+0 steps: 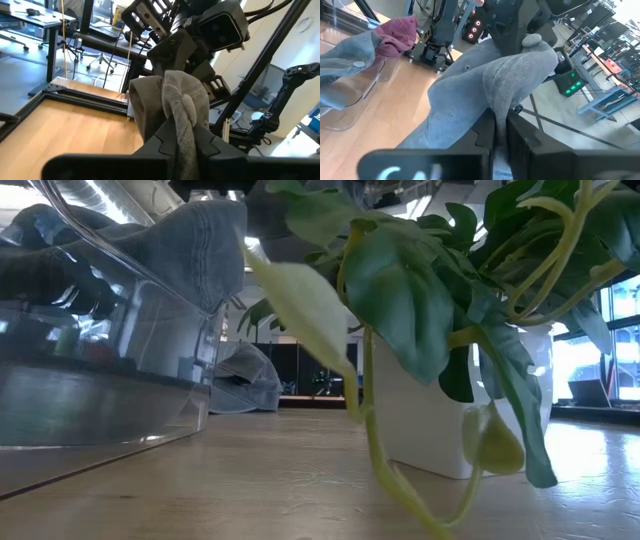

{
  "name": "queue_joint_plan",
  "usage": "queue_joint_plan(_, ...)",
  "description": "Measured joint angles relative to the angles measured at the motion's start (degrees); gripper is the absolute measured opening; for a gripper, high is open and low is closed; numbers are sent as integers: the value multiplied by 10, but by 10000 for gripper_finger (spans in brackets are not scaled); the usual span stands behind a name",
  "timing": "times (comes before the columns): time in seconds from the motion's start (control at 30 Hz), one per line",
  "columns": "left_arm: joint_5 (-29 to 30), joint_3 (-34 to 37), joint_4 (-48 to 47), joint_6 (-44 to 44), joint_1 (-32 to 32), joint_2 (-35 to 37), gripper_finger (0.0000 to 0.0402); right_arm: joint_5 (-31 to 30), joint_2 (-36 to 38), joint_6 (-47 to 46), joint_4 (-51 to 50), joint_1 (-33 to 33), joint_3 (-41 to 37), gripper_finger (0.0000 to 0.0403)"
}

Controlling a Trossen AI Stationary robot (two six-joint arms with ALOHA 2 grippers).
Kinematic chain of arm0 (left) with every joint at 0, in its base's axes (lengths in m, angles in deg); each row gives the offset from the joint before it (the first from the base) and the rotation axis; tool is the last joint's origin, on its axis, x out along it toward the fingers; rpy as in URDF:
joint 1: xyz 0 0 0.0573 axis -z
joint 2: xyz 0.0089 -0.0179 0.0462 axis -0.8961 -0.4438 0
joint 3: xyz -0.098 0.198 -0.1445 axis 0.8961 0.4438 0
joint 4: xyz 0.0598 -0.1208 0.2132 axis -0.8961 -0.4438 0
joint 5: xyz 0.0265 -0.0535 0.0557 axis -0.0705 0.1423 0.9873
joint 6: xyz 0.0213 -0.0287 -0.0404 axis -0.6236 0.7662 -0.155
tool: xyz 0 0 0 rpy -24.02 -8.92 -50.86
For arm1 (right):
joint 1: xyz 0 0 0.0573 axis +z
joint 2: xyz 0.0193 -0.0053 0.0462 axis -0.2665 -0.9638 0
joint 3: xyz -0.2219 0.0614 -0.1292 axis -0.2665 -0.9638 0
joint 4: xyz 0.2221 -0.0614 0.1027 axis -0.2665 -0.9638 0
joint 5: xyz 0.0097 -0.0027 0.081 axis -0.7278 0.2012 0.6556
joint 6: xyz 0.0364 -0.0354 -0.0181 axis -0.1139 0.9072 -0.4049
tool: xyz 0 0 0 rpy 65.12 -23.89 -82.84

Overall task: Pick & Place hat
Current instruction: Put the gray cap into the right transparent bin

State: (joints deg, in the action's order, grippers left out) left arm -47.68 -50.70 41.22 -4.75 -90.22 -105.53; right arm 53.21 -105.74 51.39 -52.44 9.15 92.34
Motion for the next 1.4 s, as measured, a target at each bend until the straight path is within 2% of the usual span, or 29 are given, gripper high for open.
queue_joint_plan(0.2, -3, 0, 5, 35, 0, 3, 8, 14, 0, 10, 4, 0, 0, 65)
queue_joint_plan(0.37, -25, -15, 1, 75, 0, 23, 6, 14, 14, -17, 1, 0, 0, 115)
queue_joint_plan(0.5, -34, -46, -50, 93, 3, 44, 5, 11, 42, -17, -9, -2, 0, 151)
queue_joint_plan(0.63, -23, -76, -110, 109, 29, 55, 5, 10, 74, -20, -34, -24, 0, 161)
queue_joint_plan(0.8, 12, -100, -183, 177, 98, 66, 5, -18, 84, -46, -56, -68, 0, 162)
queue_joint_plan(0.93, 25, -108, -183, 195, 171, 79, 5, -20, 79, -49, -57, -103, 0, 162)
queue_joint_plan(1.1, 96, -109, -196, 215, 273, 88, 5, -21, 69, -53, -57, -136, 0, 162)
queue_joint_plan(1.2, 116, -109, -220, 217, 331, 88, 6, -21, 61, -74, -58, -150, 0, 162)
queue_joint_plan(1.4, 267, -109, -273, 242, 437, 87, 6, -21, 42, -114, -57, -162, 0, 162)
